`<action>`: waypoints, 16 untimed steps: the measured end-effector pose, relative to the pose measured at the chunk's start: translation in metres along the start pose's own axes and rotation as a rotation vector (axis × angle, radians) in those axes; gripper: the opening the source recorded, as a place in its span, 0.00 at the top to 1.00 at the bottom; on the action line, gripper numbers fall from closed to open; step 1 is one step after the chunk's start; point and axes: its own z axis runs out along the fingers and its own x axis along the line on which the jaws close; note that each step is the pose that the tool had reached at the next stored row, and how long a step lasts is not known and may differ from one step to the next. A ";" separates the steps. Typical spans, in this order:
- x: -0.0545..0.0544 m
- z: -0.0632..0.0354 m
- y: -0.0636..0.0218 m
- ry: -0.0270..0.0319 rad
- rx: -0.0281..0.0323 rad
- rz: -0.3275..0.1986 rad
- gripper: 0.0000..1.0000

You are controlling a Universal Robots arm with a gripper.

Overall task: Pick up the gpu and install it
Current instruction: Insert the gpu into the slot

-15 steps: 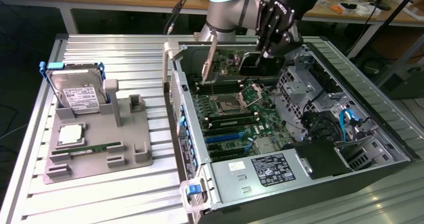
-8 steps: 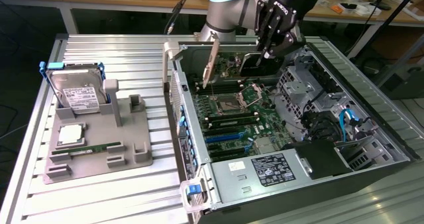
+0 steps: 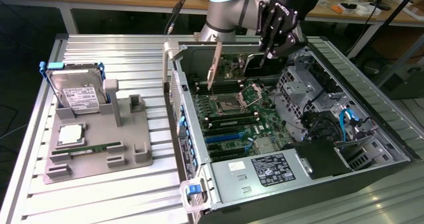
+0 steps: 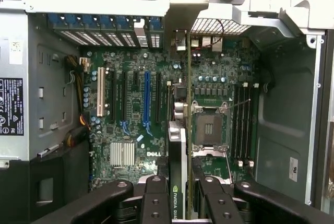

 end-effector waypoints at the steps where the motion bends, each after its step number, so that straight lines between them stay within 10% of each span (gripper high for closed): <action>1: 0.000 0.0000 0.0000 0.0000 0.0000 0.000 0.73; 16: 0.000 -0.0001 -0.0010 -0.0001 -0.0047 0.000 0.73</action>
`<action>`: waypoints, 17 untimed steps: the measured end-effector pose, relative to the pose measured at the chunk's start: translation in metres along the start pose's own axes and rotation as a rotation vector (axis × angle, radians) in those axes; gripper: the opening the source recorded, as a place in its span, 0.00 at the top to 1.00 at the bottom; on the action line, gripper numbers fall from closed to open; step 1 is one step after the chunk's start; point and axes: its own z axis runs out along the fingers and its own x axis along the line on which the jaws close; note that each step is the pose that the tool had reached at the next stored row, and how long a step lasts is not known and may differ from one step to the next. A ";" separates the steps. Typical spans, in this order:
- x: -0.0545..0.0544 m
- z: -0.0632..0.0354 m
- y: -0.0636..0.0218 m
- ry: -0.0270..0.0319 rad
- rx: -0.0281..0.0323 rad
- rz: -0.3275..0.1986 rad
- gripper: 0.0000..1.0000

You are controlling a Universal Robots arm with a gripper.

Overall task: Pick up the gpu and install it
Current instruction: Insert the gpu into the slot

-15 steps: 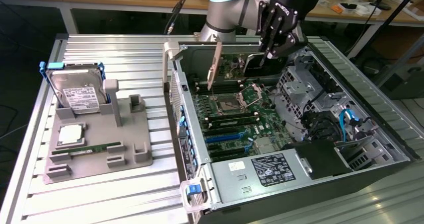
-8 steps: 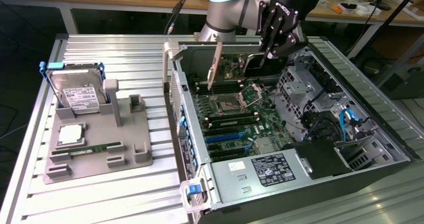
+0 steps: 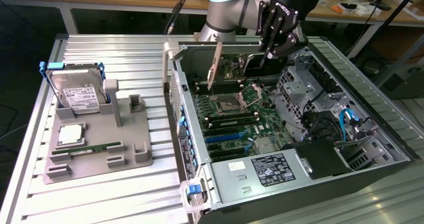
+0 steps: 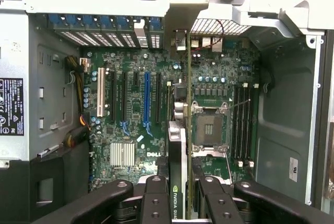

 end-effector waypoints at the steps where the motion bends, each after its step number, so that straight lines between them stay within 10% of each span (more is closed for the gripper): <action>1: 0.000 0.0000 0.0000 0.0000 0.0000 0.000 0.73; 17: 0.019 -0.0004 0.0007 0.0000 0.0000 0.000 0.73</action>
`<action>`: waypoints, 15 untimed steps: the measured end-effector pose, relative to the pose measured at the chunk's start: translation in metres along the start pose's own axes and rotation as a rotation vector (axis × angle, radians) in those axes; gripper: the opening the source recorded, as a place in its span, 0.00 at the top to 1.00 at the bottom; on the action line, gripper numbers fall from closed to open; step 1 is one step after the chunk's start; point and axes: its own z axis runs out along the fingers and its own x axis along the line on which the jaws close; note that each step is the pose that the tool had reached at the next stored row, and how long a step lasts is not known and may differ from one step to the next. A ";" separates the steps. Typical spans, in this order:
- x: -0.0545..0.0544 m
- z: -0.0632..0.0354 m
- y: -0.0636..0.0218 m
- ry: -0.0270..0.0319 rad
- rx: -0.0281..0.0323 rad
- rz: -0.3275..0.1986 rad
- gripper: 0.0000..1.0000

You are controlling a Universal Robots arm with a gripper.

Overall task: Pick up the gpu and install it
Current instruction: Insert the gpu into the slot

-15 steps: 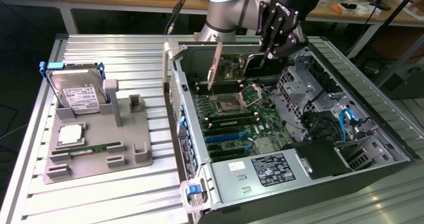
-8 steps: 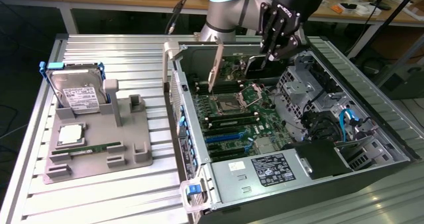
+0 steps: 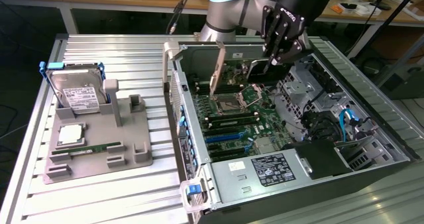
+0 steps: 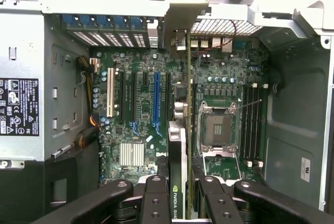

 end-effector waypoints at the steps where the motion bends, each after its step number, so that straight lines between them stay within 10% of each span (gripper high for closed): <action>1: 0.000 0.0000 0.0000 -0.0001 0.0000 0.000 0.73; 15: 0.000 0.0013 0.0000 -0.0007 0.0000 0.000 0.73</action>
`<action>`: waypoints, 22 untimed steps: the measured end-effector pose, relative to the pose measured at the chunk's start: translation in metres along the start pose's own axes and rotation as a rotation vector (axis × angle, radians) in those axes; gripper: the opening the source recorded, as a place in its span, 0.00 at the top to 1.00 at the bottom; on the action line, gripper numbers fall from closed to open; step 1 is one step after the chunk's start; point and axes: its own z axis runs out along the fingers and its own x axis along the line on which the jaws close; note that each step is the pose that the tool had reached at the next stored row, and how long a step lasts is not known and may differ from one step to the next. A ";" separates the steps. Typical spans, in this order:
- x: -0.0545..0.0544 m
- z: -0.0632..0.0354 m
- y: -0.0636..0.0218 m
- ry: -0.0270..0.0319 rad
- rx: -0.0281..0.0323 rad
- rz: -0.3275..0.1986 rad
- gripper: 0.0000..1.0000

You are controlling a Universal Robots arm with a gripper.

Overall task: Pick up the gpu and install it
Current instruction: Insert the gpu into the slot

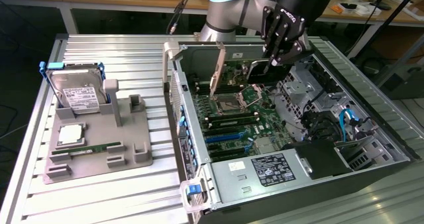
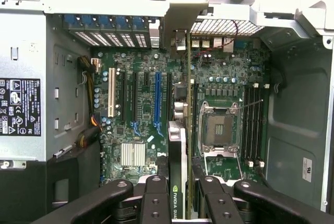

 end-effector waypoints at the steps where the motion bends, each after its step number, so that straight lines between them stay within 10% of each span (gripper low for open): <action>1: 0.000 0.0008 0.0000 0.0000 -0.0001 0.000 0.73; 22: 0.000 0.0105 -0.0002 -0.0017 0.0001 0.000 0.73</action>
